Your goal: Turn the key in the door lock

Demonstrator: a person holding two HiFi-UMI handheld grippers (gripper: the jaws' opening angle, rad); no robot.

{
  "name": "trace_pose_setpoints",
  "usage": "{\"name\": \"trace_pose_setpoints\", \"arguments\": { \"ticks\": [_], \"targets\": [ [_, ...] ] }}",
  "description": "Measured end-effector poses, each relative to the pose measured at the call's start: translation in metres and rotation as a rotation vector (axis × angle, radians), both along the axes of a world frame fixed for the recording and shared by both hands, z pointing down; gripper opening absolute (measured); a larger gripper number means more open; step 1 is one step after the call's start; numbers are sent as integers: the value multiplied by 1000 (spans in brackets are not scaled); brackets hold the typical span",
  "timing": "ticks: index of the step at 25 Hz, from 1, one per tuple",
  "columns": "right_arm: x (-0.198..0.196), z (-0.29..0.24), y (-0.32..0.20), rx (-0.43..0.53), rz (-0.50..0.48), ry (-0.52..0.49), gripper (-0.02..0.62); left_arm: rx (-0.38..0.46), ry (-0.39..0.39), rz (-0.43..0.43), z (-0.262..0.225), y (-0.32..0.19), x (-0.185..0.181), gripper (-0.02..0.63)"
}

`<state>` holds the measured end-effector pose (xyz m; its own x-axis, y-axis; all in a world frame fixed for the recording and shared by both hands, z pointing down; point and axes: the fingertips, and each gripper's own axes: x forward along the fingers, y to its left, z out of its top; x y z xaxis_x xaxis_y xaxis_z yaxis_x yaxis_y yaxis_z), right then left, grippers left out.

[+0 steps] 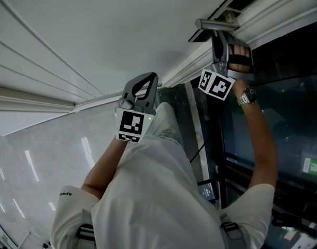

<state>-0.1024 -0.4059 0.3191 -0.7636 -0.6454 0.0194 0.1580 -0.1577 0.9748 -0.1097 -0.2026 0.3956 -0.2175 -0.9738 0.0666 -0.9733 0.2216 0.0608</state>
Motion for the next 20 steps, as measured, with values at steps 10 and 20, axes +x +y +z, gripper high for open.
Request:
{"name": "trace_pose_setpoints", "arguments": {
  "ticks": [10,20],
  "targets": [
    [-1,-5,1,127,-14,-11,51,-4,4,3,3,-1,-1,9],
    [-2,-7,0,39,10,-66,38,-2,7,-5,2,-1,1,9]
  ]
}}
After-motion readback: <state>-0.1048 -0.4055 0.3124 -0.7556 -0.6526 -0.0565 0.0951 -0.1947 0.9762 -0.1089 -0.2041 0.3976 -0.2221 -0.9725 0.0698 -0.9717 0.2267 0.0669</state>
